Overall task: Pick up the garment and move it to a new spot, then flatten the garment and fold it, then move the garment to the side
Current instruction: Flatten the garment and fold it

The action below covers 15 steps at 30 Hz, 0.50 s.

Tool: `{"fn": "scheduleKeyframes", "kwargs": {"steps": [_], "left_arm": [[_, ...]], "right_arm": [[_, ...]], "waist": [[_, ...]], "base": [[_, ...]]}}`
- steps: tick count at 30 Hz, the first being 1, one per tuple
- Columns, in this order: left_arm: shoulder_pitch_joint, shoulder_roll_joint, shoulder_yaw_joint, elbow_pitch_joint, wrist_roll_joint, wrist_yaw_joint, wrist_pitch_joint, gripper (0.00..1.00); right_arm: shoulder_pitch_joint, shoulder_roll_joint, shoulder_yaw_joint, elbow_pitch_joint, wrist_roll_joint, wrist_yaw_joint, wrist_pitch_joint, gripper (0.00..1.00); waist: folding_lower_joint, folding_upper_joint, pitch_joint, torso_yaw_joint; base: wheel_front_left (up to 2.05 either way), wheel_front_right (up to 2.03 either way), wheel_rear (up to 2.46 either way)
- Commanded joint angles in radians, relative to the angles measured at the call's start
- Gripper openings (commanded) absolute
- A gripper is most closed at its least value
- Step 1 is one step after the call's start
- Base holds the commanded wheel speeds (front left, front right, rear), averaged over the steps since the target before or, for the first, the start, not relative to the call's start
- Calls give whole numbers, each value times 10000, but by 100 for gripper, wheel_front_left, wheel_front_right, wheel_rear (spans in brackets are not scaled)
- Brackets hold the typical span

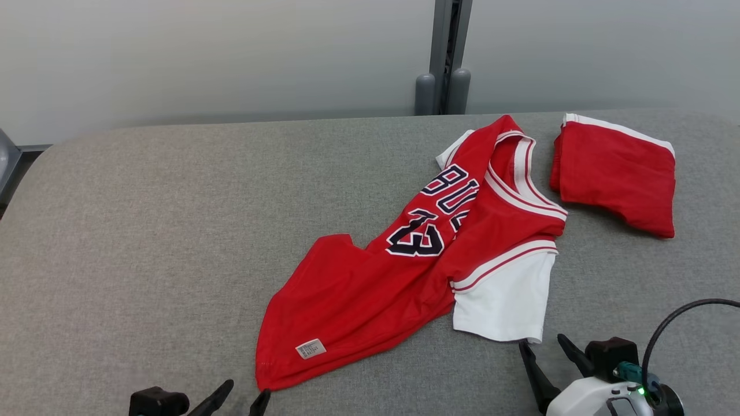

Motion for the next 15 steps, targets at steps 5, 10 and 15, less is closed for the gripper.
{"fn": "scheduleKeyframes", "kwargs": {"steps": [5, 10, 15], "left_arm": [[-310, 364, -481, 7, -311, -32, 217, 100], [-660, 578, -1085, 223, -575, -32, 291, 100], [-1172, 515, -1362, 745, -777, -31, 242, 100]], "right_arm": [[-598, -68, 75, 869, 172, 1, -444, 100], [-1169, -65, 135, 1741, 358, 1, -976, 100], [-1525, -65, 221, 2244, 466, 1, -1363, 100]], "waist": [[0, -1, 224, 107], [0, -1, 412, 216], [0, -1, 608, 257]], "base": [[0, 0, 0], [0, 0, 0], [0, 0, 0]]}}
